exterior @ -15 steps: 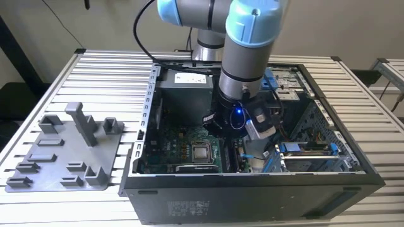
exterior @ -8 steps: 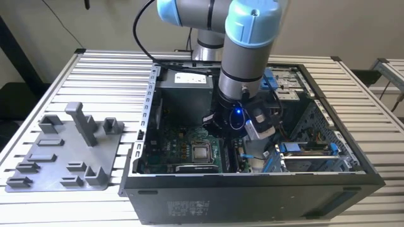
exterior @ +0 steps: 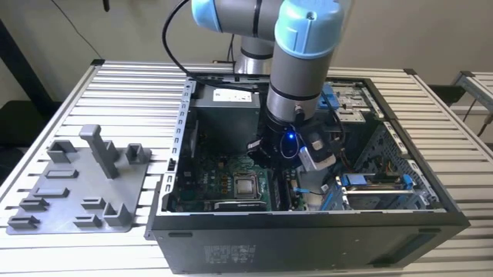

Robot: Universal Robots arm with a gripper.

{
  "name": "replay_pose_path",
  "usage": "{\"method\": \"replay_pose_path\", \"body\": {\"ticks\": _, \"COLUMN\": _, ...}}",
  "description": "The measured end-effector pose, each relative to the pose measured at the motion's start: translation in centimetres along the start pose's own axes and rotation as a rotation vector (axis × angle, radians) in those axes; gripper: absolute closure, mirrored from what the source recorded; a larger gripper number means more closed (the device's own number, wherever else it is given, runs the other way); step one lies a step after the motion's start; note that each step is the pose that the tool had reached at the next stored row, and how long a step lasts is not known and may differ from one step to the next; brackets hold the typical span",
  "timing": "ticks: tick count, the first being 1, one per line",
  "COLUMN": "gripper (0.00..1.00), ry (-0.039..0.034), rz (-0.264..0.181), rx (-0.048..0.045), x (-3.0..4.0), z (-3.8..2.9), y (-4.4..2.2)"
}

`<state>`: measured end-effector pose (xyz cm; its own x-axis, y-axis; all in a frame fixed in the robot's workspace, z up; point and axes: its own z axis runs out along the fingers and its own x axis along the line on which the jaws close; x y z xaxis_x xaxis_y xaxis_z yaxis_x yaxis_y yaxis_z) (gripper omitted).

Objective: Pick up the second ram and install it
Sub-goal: 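Insert the second ram into the second slot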

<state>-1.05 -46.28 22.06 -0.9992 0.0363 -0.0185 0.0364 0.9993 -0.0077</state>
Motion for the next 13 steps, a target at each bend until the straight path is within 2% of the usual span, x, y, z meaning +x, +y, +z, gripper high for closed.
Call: {"method": "replay_pose_path", "body": {"ticks": 13, "gripper": 0.86, "ry": 0.0, "rz": 0.0, "rx": 0.0004, "x": -0.03, "z": 0.23, "y": 0.0}}
